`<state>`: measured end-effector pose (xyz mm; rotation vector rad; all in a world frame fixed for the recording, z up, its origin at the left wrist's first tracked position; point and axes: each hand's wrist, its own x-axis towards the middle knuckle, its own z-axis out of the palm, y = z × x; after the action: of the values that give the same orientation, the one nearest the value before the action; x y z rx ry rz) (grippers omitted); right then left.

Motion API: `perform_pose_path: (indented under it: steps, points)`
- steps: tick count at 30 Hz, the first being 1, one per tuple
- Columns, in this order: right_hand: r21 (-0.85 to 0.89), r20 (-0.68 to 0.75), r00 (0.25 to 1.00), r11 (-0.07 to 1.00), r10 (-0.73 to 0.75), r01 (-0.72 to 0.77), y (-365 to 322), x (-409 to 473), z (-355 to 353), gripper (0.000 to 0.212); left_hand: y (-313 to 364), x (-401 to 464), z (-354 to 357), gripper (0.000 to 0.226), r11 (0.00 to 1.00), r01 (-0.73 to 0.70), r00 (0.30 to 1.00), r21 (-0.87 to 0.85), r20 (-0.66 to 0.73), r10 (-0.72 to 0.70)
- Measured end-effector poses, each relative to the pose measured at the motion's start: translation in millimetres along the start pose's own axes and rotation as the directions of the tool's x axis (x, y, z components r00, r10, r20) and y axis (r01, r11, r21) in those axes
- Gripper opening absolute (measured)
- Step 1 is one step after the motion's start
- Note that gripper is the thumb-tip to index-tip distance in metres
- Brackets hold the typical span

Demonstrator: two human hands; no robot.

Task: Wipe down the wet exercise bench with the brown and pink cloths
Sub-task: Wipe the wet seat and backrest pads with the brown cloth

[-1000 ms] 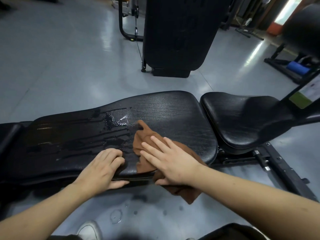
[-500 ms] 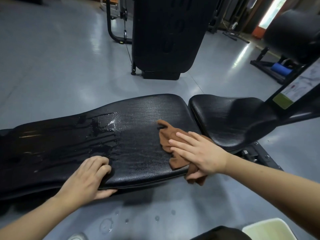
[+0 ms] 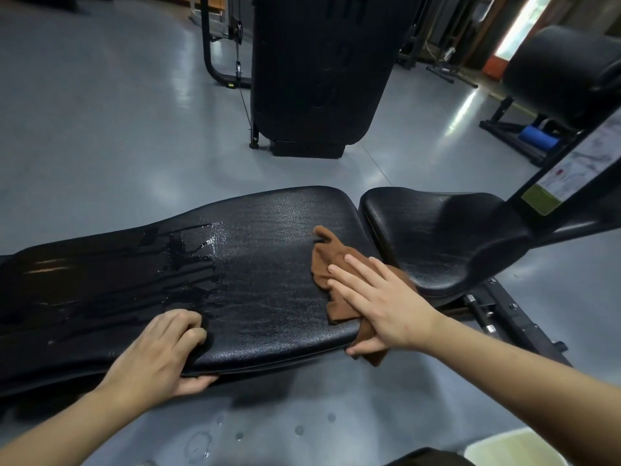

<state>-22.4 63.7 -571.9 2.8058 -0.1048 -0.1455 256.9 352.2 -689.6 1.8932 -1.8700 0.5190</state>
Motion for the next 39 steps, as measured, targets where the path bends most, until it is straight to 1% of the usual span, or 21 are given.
perform_pose_path:
  steps: [6, 12, 18, 21, 24, 27, 29, 33, 36, 39]
  points:
    - [-0.033, 0.058, 0.996, 0.998, 0.061, -0.059, -17.9, 5.5, -5.5, 0.116, 1.4, -0.2, -0.8, 0.061, 1.0, 0.0, 1.0, 0.003, 0.0, 0.0]
    - [-0.019, 0.124, 0.98, 0.988, 0.154, -0.153, -43.2, 14.6, -11.6, 0.12, 1.8, 1.6, -1.0, 0.061, 1.0, 0.0, 1.0, 0.007, -0.005, 0.0]
    - [-0.003, 0.154, 0.986, 0.998, 0.068, -0.068, -98.1, 58.9, -24.9, 0.119, 3.7, 3.4, -2.4, 0.061, 1.0, 0.0, 1.0, 0.009, -0.005, 0.0]
    - [-0.027, 0.162, 0.986, 0.999, 0.043, -0.039, -131.4, 89.6, -33.1, 0.115, 4.5, 4.3, -3.0, 0.061, 1.0, -0.006, 1.0, 0.007, -0.018, 0.006]
    - [-0.038, 0.157, 0.987, 0.999, 0.019, -0.013, -149.8, 108.8, -34.6, 0.11, 2.7, 3.4, -1.4, 0.062, 1.0, -0.013, 1.0, 0.016, -0.015, 0.013]
    - [-0.027, 0.155, 0.988, 1.0, -0.002, 0.006, -148.0, 107.9, -28.9, 0.11, 2.4, 3.8, -1.7, 0.063, 1.0, -0.015, 1.0, 0.011, -0.012, 0.015]
    - [-0.015, 0.141, 0.989, 0.999, -0.042, 0.045, -141.0, 101.7, -24.8, 0.108, 3.2, 4.1, -2.7, 0.063, 1.0, -0.017, 1.0, 0.006, -0.008, 0.017]
    - [0.013, 0.07, 0.992, 0.994, -0.107, 0.106, -112.4, 82.2, -21.0, 0.103, 2.9, 4.0, -4.1, 0.061, 1.0, -0.012, 1.0, 0.004, -0.005, 0.012]
    - [0.063, 0.041, 0.997, 0.996, -0.064, 0.062, -82.5, 60.3, -17.2, 0.105, 3.4, 4.0, -3.2, 0.061, 1.0, -0.006, 1.0, 0.002, -0.009, 0.006]
    - [0.101, 0.017, 0.998, 0.993, 0.054, -0.055, -61.0, 40.5, -13.5, 0.108, 3.3, 3.7, -2.8, 0.061, 1.0, -0.003, 1.0, -0.004, -0.009, 0.003]
